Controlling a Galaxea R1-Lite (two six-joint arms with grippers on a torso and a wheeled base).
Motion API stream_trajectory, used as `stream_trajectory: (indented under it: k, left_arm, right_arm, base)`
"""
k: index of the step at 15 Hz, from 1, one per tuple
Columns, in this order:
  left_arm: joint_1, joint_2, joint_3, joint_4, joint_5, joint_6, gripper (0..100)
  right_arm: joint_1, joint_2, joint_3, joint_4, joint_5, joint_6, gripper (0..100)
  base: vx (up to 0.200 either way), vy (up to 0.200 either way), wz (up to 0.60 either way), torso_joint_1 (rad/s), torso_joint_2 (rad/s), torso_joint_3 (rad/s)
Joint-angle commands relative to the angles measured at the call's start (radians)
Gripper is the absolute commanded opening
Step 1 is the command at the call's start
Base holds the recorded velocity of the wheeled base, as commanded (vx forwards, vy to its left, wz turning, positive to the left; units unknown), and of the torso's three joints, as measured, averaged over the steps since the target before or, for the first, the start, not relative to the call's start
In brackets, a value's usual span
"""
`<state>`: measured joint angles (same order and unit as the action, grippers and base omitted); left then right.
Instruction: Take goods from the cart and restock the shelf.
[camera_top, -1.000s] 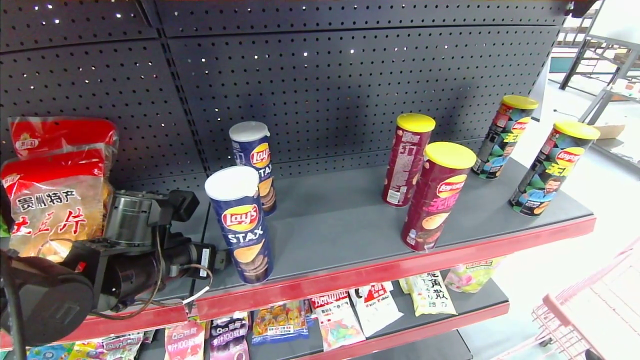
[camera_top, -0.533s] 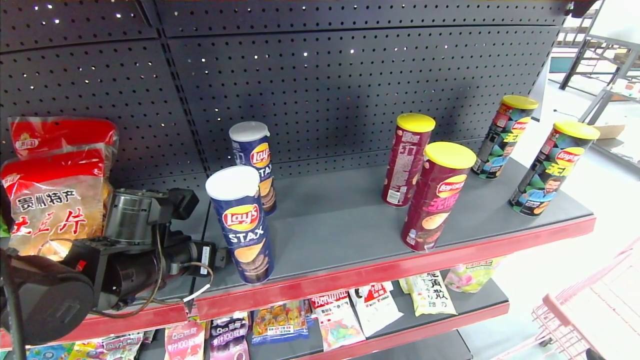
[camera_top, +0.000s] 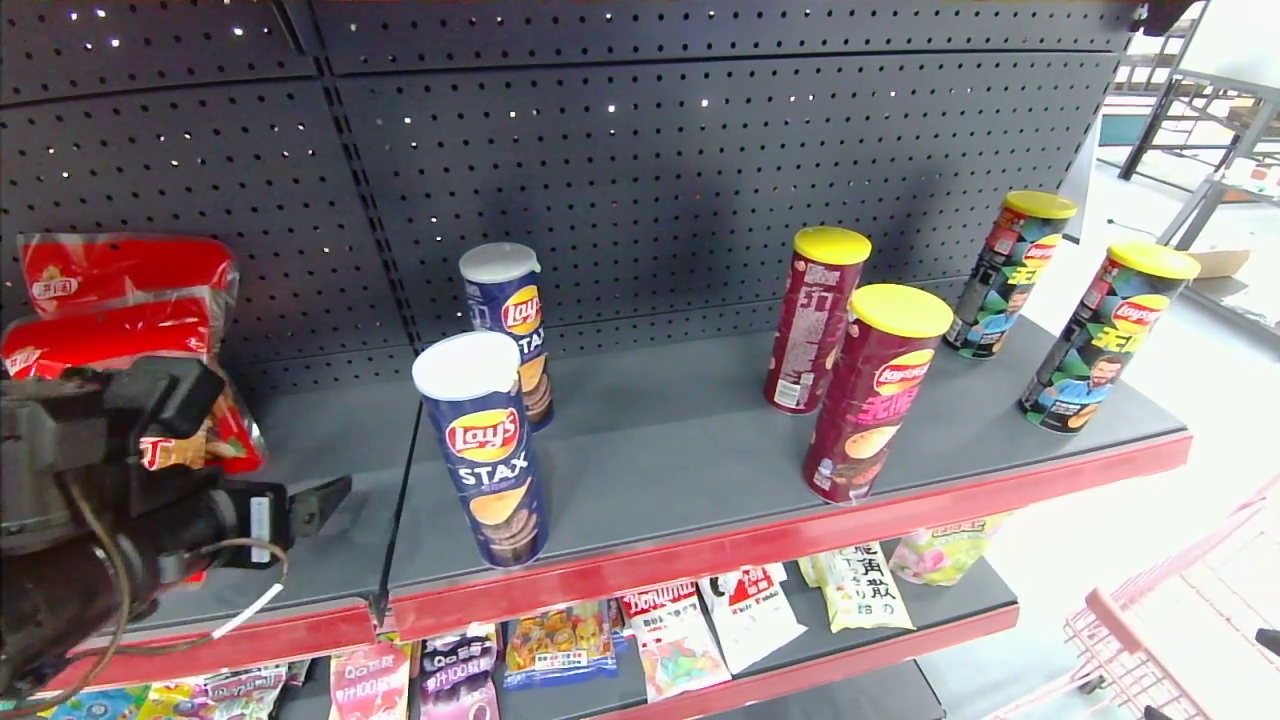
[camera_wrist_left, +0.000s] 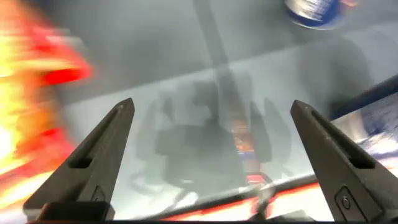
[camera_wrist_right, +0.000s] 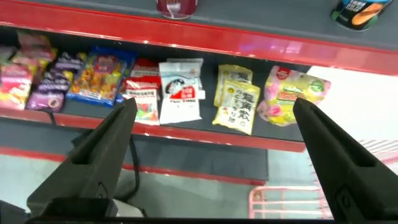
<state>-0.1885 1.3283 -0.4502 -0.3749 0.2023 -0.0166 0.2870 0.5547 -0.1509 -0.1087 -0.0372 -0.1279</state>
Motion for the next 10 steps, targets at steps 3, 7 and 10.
stream_trajectory:
  k: [3,7,10]
  left_arm:
    - [0.072,-0.638,-0.196,0.821,-0.098,0.058,100]
    - [0.064,-0.837,-0.163,0.913,-0.126,0.07,100]
    - [0.064,-0.919,-0.102,0.912,-0.123,0.109,100]
  right_arm:
    - [-0.005,0.125,-0.11,0.023,-0.029,-0.022,100]
    - [-0.006,0.102,-0.095,0.015,-0.098,-0.029,100]
    - [-0.012,0.074,-0.092,0.018,-0.115,-0.027,100]
  base:
    - [0.0,0.0,0.0,0.0,0.0,0.0]
    - [0.0,0.0,0.0,0.0,0.0,0.0]
    - [0.0,0.0,0.0,0.0,0.0,0.0]
